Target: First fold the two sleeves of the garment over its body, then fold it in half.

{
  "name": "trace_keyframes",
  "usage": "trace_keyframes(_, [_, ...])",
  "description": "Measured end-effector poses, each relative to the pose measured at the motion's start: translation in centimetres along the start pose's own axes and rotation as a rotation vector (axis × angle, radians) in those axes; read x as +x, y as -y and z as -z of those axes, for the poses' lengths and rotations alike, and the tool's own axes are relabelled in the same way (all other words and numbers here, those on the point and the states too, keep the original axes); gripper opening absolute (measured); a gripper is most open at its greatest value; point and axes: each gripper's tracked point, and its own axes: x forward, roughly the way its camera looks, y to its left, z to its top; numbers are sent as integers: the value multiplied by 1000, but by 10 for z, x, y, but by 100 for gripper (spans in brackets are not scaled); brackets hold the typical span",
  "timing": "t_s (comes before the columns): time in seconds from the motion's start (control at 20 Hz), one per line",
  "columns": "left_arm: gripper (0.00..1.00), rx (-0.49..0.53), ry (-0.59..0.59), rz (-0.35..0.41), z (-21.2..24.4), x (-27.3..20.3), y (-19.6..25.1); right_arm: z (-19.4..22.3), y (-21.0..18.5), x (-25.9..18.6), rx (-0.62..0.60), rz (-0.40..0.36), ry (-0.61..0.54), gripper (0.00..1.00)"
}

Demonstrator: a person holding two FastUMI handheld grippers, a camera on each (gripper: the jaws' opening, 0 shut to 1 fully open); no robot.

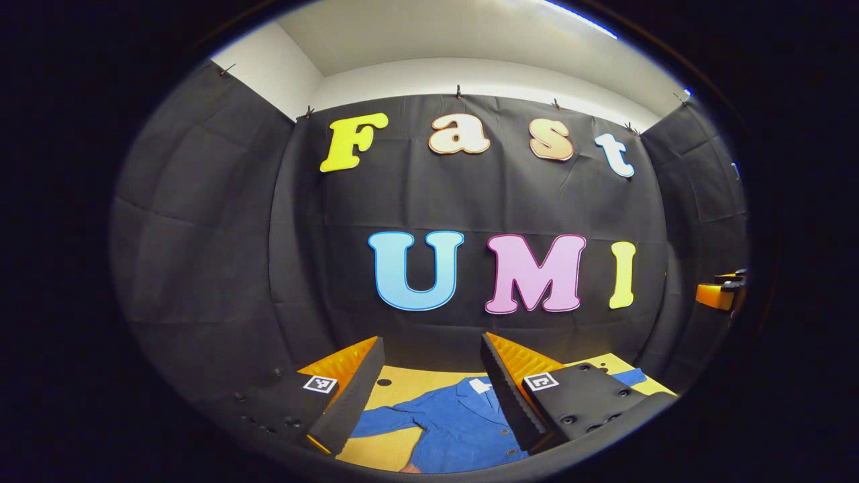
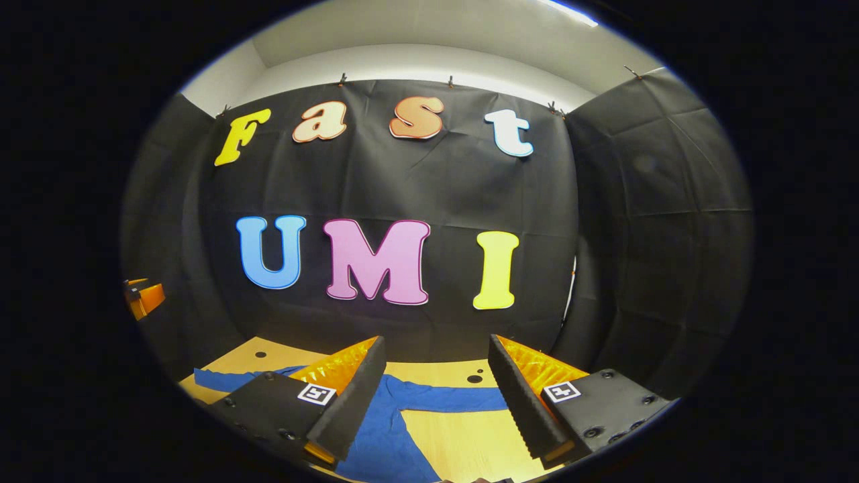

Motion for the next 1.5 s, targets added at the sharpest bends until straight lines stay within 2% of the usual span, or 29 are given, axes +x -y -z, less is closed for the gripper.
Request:
trace_keyframes(0.4, [84, -21, -12, 6, 7, 3, 4, 5, 22, 2, -16, 38, 1, 87])
trace_keyframes(0.5, [84, -23, -13, 11, 7, 5, 8, 5, 22, 6, -34, 20, 14, 87])
trace_keyframes(0.55, [84, -23, -14, 16, 7, 6, 10, 5, 21, 10, -42, 4, 19, 96])
trace_keyframes(0.9, [84, -28, -38, 37, 19, 15, 22, 9, 49, 54, -150, -21, 78, 96])
trace_keyframes(1.05, [83, -24, -46, 33, 21, 24, 25, 41, 67, 89, -128, -20, 30, 96])
trace_keyframes(1.2, [83, -22, -44, 26, 23, 30, 30, 84, 99, 129, -111, 14, -53, 96])
trace_keyframes(1.35, [83, -5, -65, 3, 30, 38, 37, 136, 128, 172, -155, 33, -117, 96])
trace_keyframes(1.4, [83, 4, -72, -11, 32, 41, 40, 157, 134, 184, -163, 28, -148, 87])
trace_keyframes(1.45, [83, 9, -74, -21, 32, 43, 43, 180, 139, 197, -165, 21, -177, 96])
trace_keyframes(1.5, [83, 11, -79, -25, 33, 46, 50, 205, 146, 210, -172, 18, -205, 87])
